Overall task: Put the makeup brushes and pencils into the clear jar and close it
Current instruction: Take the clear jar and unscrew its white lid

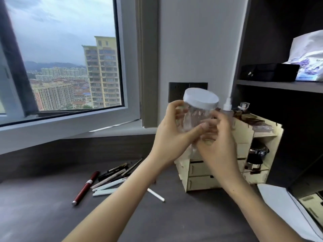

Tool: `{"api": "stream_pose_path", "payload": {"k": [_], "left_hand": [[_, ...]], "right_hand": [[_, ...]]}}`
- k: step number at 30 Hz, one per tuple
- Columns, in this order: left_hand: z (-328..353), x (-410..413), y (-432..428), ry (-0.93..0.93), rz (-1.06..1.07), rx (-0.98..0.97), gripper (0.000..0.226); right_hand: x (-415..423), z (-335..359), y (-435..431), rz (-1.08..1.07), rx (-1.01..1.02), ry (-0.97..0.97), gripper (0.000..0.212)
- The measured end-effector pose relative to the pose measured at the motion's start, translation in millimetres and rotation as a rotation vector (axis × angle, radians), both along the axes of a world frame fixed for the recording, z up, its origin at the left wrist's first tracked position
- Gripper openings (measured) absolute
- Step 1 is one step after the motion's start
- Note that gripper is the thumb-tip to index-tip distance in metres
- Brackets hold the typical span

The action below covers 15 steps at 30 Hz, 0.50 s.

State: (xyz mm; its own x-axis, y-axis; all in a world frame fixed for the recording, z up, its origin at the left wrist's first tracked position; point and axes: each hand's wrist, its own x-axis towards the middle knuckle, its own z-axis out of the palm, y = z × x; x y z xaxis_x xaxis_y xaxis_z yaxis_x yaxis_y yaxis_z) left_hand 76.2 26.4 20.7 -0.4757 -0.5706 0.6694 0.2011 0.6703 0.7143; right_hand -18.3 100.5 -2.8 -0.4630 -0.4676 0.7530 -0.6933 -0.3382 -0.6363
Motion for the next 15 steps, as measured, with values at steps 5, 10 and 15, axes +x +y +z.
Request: {"api": "stream_pose_path", "payload": {"k": [5,10,15], "left_hand": [[-48.3,75.5,-8.7,-0.08,0.156,0.115,0.07],[-107.2,127.4,-10.3,-0.272,0.443,-0.224,0.063],[-133.9,159.0,1.3,-0.397,0.552,-0.514,0.06]], "right_hand": [[39.2,-39.4,12.0,0.451,0.367,0.033,0.054],[69.1,-54.3,6.4,0.426,0.513,-0.131,0.074],[118.4,-82.0,-4.4,0.084,0.549,0.282,0.06]]}}
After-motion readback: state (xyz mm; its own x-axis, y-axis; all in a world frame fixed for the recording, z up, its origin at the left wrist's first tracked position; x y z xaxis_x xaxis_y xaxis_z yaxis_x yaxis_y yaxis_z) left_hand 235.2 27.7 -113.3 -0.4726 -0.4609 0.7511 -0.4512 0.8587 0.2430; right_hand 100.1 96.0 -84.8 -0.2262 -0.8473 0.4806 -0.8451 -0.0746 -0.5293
